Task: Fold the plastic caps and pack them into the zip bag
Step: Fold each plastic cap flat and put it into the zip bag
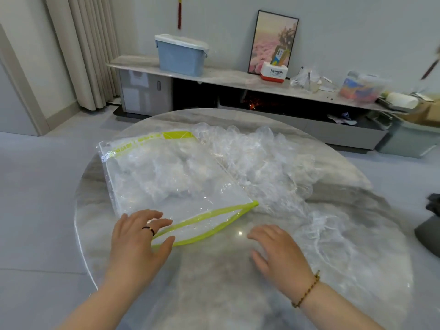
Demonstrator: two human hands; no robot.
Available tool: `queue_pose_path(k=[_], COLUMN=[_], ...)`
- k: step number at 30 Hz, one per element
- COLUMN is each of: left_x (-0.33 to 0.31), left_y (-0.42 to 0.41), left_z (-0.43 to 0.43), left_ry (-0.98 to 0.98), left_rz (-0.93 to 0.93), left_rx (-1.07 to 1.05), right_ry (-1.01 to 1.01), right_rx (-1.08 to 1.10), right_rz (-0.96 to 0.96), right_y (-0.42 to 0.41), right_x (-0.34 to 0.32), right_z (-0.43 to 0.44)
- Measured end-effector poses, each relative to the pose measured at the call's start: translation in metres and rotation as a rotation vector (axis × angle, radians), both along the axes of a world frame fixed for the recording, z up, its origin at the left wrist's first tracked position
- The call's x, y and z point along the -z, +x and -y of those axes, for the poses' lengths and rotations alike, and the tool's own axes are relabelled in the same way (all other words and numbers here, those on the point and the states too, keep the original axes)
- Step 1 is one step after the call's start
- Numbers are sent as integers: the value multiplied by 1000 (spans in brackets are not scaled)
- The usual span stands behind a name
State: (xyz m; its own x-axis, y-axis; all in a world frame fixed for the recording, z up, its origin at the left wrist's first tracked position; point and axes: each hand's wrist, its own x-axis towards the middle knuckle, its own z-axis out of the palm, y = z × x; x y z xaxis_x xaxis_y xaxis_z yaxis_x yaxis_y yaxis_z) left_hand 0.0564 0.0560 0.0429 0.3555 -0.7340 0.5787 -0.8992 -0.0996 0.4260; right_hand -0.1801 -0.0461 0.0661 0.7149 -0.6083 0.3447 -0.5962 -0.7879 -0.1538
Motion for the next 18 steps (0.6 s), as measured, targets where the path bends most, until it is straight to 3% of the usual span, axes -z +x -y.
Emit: queue_pose_path(k=[3,4,7,14,18], left_x=[-3,-2,-3,22,24], left_y=[-20,-28,-53,-90,-97], left_z=[-1,1,5,20,23], left_ry=[-43,-65,-80,30,82], left_rz=[66,65,73,136,198], left_rx=[152,212,359,582,577], right_ry=[25,76,241,221,156], right_rx=[391,468,566,608,424], right_rz=[-183,-288,-330,-208,83], right_y=[-44,-56,-70,-88,-79], right_x=[-12,-12,-3,12,20], right_z=[1,1,-2,0,-6])
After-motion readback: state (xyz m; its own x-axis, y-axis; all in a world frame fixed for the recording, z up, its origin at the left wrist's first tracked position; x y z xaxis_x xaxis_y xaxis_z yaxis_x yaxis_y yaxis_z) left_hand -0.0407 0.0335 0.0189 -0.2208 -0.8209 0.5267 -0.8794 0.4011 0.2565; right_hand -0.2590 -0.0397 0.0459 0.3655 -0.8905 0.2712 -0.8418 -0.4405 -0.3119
